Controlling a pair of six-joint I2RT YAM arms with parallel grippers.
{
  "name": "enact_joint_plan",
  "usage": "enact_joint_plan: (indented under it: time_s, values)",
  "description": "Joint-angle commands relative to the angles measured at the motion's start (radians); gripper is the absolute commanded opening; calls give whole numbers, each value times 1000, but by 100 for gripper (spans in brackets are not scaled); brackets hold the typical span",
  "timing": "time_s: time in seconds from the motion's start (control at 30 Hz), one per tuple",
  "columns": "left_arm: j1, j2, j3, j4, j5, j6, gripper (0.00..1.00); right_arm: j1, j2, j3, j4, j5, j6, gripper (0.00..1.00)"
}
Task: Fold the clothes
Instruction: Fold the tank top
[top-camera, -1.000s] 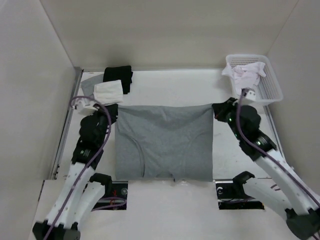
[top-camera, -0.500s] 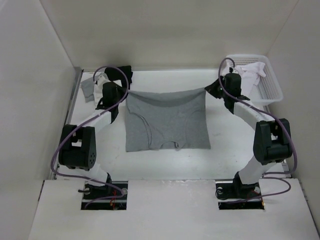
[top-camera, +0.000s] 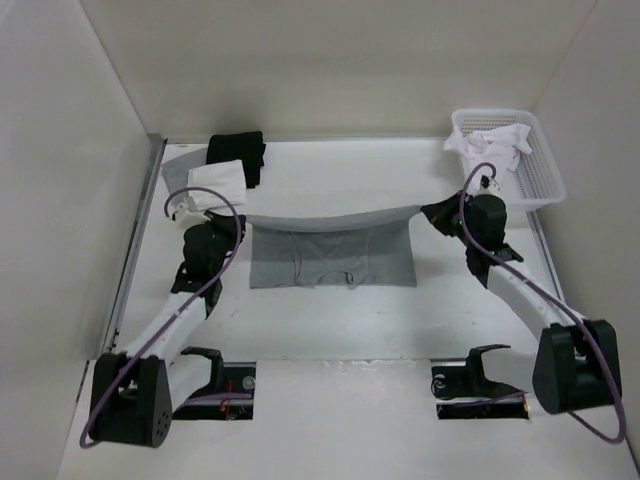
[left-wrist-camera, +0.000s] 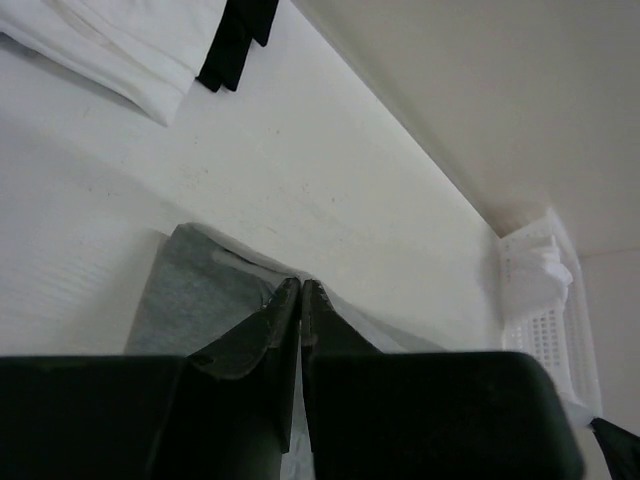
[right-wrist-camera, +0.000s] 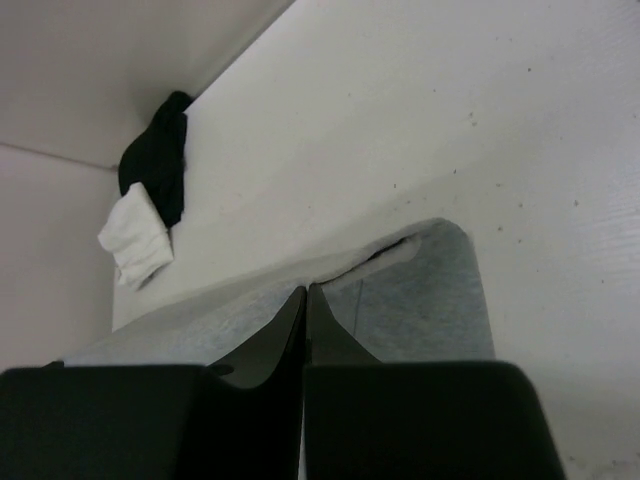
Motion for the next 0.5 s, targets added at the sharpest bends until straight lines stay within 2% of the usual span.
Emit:
enact_joint_plan:
  time_s: [0.0, 0.3, 0.47]
  values:
    - [13, -155, -75, -6, 31, -9, 2, 5, -117, -107, 62, 17, 21, 1]
    - [-10, -514, -269, -255, 40, -10, 2, 24, -372, -396, -15, 20, 108, 0]
    - [3, -649, -349, -364, 43, -24, 5, 21, -426, -480, -49, 18, 176, 3]
